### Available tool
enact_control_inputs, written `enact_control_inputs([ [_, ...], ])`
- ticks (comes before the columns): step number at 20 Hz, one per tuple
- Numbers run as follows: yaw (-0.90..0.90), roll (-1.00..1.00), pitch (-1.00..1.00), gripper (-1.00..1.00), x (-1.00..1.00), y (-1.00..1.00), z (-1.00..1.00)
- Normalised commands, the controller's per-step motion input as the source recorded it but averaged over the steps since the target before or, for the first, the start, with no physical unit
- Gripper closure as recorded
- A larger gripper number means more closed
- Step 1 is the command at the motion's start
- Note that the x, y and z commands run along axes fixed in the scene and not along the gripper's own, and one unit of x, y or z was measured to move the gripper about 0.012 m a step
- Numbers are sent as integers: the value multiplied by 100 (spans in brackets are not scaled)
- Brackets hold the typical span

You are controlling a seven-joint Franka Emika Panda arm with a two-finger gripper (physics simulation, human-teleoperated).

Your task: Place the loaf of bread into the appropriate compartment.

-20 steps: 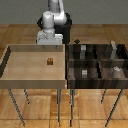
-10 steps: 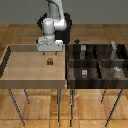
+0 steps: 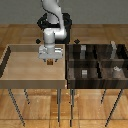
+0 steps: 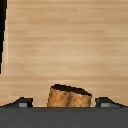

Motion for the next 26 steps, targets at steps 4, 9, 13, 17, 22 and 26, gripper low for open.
enact_control_inputs([
  [4, 0, 0, 0, 100, 0, 0, -25],
  [9, 0, 0, 0, 100, 0, 0, 0],
  [13, 0, 0, 0, 100, 0, 0, 50],
  [17, 0, 0, 0, 100, 0, 0, 100],
  [22, 0, 0, 0, 100, 0, 5, 100],
  [26, 0, 0, 0, 100, 0, 50, 0],
])
